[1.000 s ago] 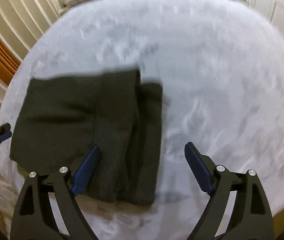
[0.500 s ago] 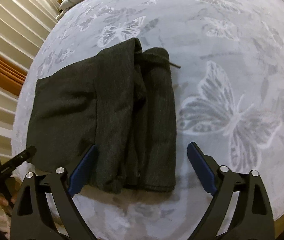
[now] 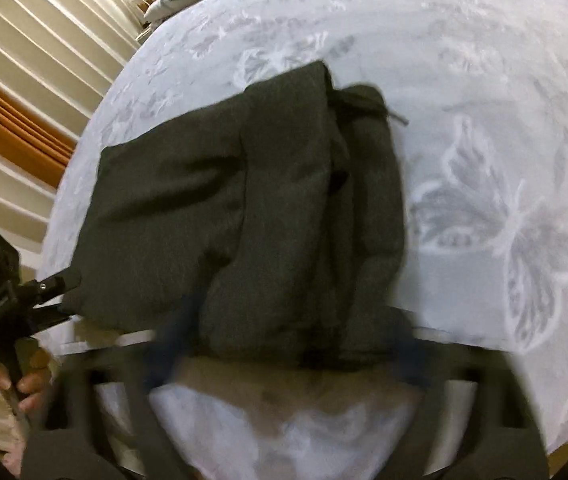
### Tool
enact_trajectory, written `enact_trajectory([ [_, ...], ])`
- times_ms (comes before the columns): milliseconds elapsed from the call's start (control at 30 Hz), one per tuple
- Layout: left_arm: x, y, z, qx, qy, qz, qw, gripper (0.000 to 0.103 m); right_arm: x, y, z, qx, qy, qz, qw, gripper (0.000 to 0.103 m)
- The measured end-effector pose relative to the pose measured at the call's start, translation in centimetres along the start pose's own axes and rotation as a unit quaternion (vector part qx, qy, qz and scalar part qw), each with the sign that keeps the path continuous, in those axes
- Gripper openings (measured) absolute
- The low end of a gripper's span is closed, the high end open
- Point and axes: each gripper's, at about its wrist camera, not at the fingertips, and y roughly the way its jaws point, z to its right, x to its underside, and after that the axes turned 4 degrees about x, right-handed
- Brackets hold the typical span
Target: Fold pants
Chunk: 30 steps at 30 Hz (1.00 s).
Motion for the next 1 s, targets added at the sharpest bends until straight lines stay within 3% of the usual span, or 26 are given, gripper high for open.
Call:
enact_trajectory([
  [33,-0.1,-0.1,0.5,-0.007,0.017,0.0,0.9998,0.03,-0.1,-0.4,-0.1,-0.013,0.002,0.004,1.0,0.039],
  [100,-0.4,-2.1,1.3,0.016,0.032,0.024,0.9991,0.019,-0.4,-2.5,-0.5,-0.041,-0.009,0.029,0.999,0.033],
  [167,-0.1,-4.9,1.8,0.046,0.042,0.047,0.9969,0.018,-0.3,-5.6,-0.8,-0.082,-0.018,0.06,0.995,0.032],
  [233,0.8,-6.1,1.5,0.054,0.044,0.043,0.9967,0.022,0.3,-7.3,-0.2,-0.109,-0.01,0.066,0.992,0.035],
  [267,1.3,-5.8,1.2,0.046,0.043,0.032,0.9975,0.026,0.8,-7.1,0.3,-0.113,-0.007,0.051,0.992,0.046],
  [300,2.0,-5.2,0.5,0.024,0.037,0.019,0.9989,0.028,1.3,-6.2,0.7,-0.099,-0.011,0.029,0.995,0.06],
  [333,2.5,-4.5,-0.2,-0.008,0.025,0.011,0.9996,0.028,1.8,-5.2,1.4,-0.062,-0.013,0.015,0.998,0.065],
  [367,2.8,-4.2,-0.4,-0.033,0.023,0.008,0.9992,0.026,2.6,-4.2,2.7,0.019,0.003,0.01,1.0,0.068],
  [400,3.3,-4.2,-0.4,-0.056,0.031,0.012,0.9979,0.025,3.1,-4.0,3.3,0.04,0.017,0.01,0.999,0.068],
  [467,3.9,-5.5,0.3,-0.068,0.054,0.047,0.9951,0.034,3.4,-6.1,3.3,-0.002,0.034,0.047,0.998,0.068],
  [533,4.3,-7.0,1.5,-0.062,0.074,0.093,0.991,0.054,3.6,-8.5,1.7,0.019,-0.003,0.102,0.995,0.068],
  [567,4.8,-7.8,2.4,-0.058,0.092,0.122,0.9866,0.057,3.7,-9.0,0.4,0.036,-0.035,0.111,0.993,0.068],
  [667,5.6,-8.1,5.1,-0.06,0.162,0.148,0.9738,0.067,3.7,-7.6,-1.2,0.035,-0.061,0.092,0.993,0.068],
  [733,5.9,-7.2,6.7,-0.049,0.194,0.147,0.9687,0.081,3.4,-5.2,-1.8,0.036,-0.064,0.057,0.996,0.055],
  [800,6.9,-4.9,8.5,-0.032,0.233,0.105,0.9663,0.085,3.3,-3.8,-2.1,0.059,-0.061,0.043,0.995,0.026],
  [833,7.3,-3.6,9.6,-0.028,0.254,0.08,0.9636,0.085,2.9,-3.9,-2.0,0.054,-0.061,0.043,0.996,0.02],
  [1000,9.7,1.5,13.9,-0.014,0.337,0.016,0.9411,0.085,-0.1,-7.3,-2.5,-0.059,-0.043,0.045,0.996,0.017],
])
